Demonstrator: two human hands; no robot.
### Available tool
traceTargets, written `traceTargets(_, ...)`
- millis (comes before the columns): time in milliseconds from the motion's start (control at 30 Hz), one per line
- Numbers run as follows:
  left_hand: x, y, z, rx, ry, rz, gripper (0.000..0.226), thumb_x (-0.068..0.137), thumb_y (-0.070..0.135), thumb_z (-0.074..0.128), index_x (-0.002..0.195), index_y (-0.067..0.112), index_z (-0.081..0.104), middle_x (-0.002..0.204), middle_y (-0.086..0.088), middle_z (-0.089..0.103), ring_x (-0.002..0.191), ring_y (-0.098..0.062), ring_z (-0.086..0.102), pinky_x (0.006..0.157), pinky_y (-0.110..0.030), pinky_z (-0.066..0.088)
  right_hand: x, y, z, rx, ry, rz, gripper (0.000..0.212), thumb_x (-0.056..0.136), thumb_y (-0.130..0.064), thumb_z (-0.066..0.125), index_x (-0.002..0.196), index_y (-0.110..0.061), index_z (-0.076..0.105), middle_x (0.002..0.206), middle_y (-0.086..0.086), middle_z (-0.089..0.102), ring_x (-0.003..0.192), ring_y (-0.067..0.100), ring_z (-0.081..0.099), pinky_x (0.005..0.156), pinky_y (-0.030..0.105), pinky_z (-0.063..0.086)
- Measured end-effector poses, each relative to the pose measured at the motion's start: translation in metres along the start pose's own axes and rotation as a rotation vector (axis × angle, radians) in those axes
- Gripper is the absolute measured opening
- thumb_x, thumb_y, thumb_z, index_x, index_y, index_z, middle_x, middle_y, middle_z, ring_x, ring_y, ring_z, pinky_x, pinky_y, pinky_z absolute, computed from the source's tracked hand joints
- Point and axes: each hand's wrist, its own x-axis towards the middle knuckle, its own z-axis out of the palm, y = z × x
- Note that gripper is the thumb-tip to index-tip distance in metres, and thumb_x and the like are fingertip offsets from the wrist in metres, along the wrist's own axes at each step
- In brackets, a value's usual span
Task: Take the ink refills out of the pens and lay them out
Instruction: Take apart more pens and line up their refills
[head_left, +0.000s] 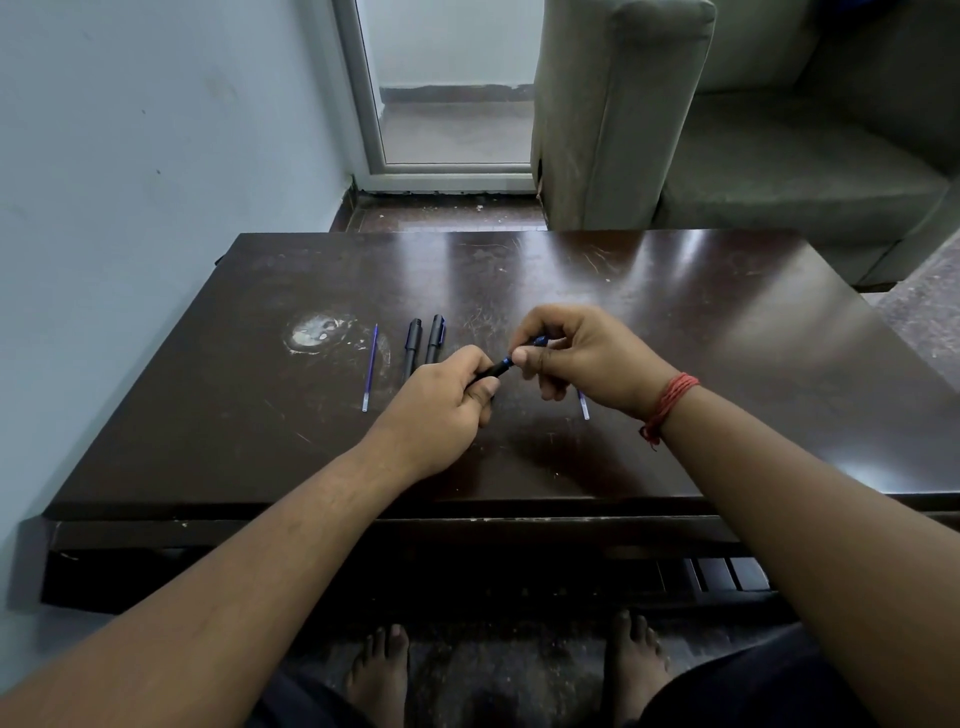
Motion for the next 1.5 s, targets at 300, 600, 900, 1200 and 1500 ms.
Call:
traceTargets(300, 0.002, 0.001, 0.0, -0.015, 0.006, -0.004, 0.013, 0.102, 0.015, 0.051, 0.09, 0.016, 0.054, 0.068, 0.0, 0.067, 0.051, -0.003, 0.05, 0.051, -0.014, 0.038, 0.0, 0.002, -0.005, 0.0, -0.026, -0.024, 0.014, 0.09, -0.015, 0.069, 0.103, -0.016, 0.064, 0.091, 0.016, 0.069, 0.058, 0.023, 0.066, 0.052, 0.031, 0.053)
traceTargets(600, 0.002, 0.001, -0.001, -0.009, 0.007, -0.002, 0.012, 0.101, 0.015, 0.051, 0.091, 0.016, 0.056, 0.068, 0.001, 0.067, 0.052, -0.003, 0.051, 0.052, -0.012, 0.038, -0.002, 0.0, -0.004, -0.11, 0.018, -0.033, 0.017, 0.092, -0.03, 0.066, 0.104, -0.018, 0.064, 0.089, 0.006, 0.069, 0.06, 0.022, 0.069, 0.055, 0.031, 0.056)
traceTargets(900, 0.001, 0.002, -0.001, -0.007, 0.013, -0.002, 0.015, 0.103, 0.016, 0.049, 0.09, 0.014, 0.056, 0.067, 0.0, 0.067, 0.05, -0.002, 0.049, 0.051, -0.012, 0.039, -0.001, -0.003, 0.001, -0.21, 0.064, -0.019, 0.015, 0.095, -0.031, 0.062, 0.09, -0.017, 0.065, 0.073, 0.006, 0.07, 0.054, 0.021, 0.065, 0.054, 0.03, 0.055)
traceTargets(1200, 0.004, 0.0, -0.001, 0.03, 0.072, 0.014, 0.016, 0.102, 0.016, 0.048, 0.089, 0.013, 0.055, 0.065, -0.008, 0.064, 0.055, -0.026, 0.059, 0.055, -0.044, 0.051, 0.006, -0.006, 0.008, -0.267, 0.137, -0.055, 0.009, 0.094, -0.015, 0.063, 0.085, -0.012, 0.064, 0.063, 0.001, 0.066, 0.049, 0.012, 0.061, 0.049, 0.024, 0.051)
traceTargets(1500, 0.013, -0.011, -0.017, 0.041, 0.205, -0.084, 0.016, 0.101, 0.018, 0.049, 0.086, 0.018, 0.052, 0.069, -0.006, 0.065, 0.054, -0.011, 0.052, 0.051, -0.025, 0.04, 0.022, 0.003, 0.035, -0.059, 0.297, 0.071, 0.026, 0.095, -0.032, 0.062, 0.114, -0.017, 0.055, 0.088, 0.007, 0.066, 0.075, 0.02, 0.068, 0.063, 0.034, 0.055)
